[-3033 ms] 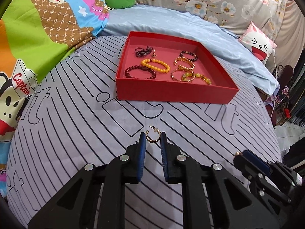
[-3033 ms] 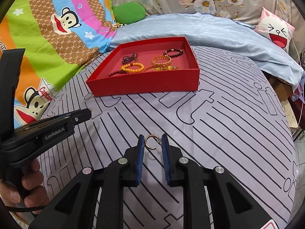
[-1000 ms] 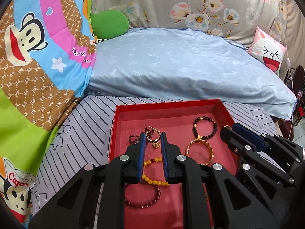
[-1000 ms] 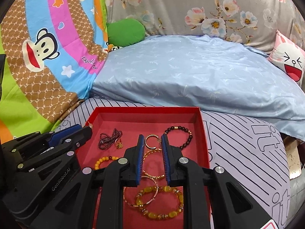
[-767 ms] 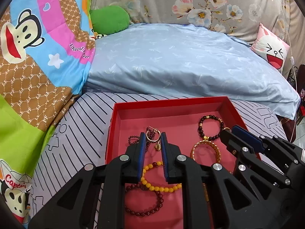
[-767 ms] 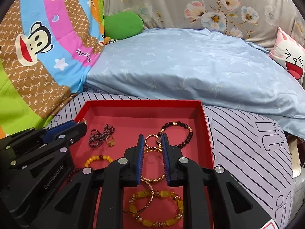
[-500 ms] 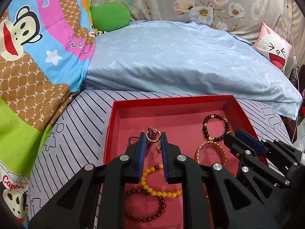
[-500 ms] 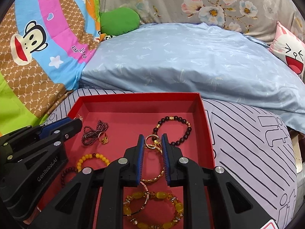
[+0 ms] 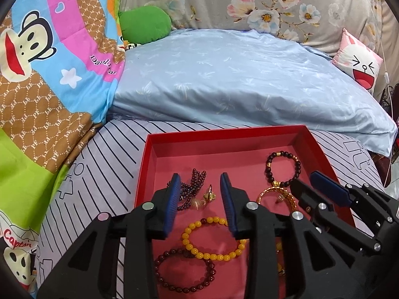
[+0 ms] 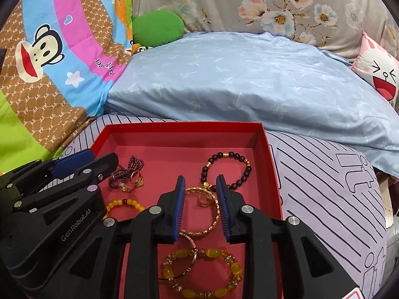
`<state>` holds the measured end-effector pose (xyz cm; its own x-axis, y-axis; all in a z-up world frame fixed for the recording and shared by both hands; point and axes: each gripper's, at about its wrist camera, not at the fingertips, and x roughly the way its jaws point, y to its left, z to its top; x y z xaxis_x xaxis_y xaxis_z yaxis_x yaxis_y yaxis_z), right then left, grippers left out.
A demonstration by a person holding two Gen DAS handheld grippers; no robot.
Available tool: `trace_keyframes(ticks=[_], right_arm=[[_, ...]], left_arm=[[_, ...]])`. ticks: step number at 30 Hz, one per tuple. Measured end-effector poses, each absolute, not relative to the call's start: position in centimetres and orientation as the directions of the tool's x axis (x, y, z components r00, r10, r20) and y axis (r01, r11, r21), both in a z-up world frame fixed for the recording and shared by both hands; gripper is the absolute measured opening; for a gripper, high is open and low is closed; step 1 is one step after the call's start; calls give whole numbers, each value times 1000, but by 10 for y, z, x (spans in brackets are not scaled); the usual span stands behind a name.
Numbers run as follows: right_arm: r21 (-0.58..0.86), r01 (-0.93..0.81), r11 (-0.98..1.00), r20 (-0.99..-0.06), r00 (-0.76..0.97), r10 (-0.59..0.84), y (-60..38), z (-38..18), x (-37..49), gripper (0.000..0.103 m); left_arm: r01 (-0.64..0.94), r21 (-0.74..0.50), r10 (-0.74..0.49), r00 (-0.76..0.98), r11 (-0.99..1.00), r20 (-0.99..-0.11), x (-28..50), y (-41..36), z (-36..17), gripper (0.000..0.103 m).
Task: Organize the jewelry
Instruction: 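Open both tools to release the hoops in the tray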
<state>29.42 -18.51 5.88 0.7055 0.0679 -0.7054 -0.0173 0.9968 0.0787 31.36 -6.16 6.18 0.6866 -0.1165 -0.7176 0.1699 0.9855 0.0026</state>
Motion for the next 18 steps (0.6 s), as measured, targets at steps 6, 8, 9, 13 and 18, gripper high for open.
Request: trace_keyframes(ticks=[6,8,9,13,18], right_arm=[[74,-15,997,-698,713,62,-184,63,289,26],[76,-15,997,-696,715,64,-184,66,286,26],[79,-14,997,-694,717,65,-184,67,283,26],[85,-12,996,-690,720,68,-185,73,272,26],[79,-12,997,-687,724,63,-184,80,254,26]], left_arm=[[166,-1,-117,688,986,-716,311,-59,65,33],[165,-4,-118,691,986,-713,307,-59,68,33],[165,-5,-120,692,986,-712,305,-59,69,33],[166,-10,-124,696,986,-707,294,-58,75,33],[170,-17,-132,697,985,-705,278,-57,82,33]])
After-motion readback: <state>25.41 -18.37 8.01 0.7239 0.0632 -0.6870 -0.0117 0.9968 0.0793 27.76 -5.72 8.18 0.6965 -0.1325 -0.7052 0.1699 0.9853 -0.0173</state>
